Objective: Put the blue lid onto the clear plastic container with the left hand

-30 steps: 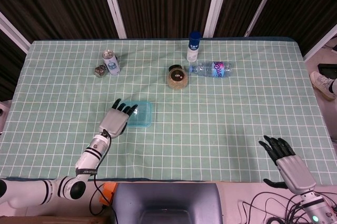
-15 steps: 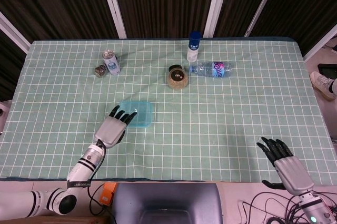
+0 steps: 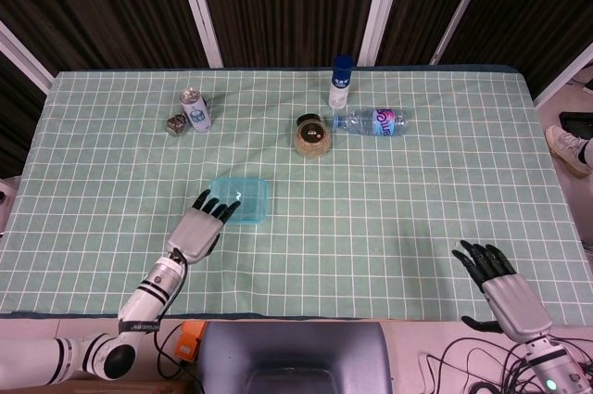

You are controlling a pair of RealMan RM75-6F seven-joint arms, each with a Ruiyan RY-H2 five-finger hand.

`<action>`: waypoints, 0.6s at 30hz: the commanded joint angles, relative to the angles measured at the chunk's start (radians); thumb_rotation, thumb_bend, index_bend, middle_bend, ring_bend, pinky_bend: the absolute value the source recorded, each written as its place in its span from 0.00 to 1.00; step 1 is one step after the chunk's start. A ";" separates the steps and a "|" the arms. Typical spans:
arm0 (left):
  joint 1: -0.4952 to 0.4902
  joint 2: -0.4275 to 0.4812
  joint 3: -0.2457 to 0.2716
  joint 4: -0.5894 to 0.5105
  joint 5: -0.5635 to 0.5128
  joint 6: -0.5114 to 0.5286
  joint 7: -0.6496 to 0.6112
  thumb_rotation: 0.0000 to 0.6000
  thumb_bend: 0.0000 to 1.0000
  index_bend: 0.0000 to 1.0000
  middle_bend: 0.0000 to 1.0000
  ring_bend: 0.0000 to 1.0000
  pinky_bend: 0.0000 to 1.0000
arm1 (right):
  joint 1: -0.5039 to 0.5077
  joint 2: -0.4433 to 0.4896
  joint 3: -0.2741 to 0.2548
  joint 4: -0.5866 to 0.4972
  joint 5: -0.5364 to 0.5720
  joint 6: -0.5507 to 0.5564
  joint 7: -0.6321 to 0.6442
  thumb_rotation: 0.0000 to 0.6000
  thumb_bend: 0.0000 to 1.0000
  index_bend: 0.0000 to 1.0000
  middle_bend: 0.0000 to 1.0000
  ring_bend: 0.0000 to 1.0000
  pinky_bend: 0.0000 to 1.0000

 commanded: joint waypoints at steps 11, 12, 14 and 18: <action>-0.002 0.000 0.005 -0.006 -0.033 -0.020 0.045 1.00 0.63 0.00 0.23 0.16 0.07 | 0.001 -0.001 0.000 -0.001 0.002 -0.003 -0.003 1.00 0.22 0.00 0.00 0.00 0.00; -0.002 -0.001 0.006 -0.006 -0.034 -0.020 0.047 1.00 0.63 0.00 0.23 0.16 0.07 | 0.001 -0.001 0.000 -0.001 0.002 -0.003 -0.003 1.00 0.22 0.00 0.00 0.00 0.00; -0.002 -0.001 0.006 -0.006 -0.034 -0.020 0.049 1.00 0.63 0.00 0.23 0.16 0.07 | 0.001 -0.001 0.000 -0.001 0.002 -0.002 -0.003 1.00 0.22 0.00 0.00 0.00 0.00; -0.003 -0.004 0.008 -0.006 -0.042 -0.024 0.057 1.00 0.63 0.00 0.23 0.17 0.07 | -0.001 0.000 0.000 0.000 0.002 0.001 -0.001 1.00 0.22 0.00 0.00 0.00 0.00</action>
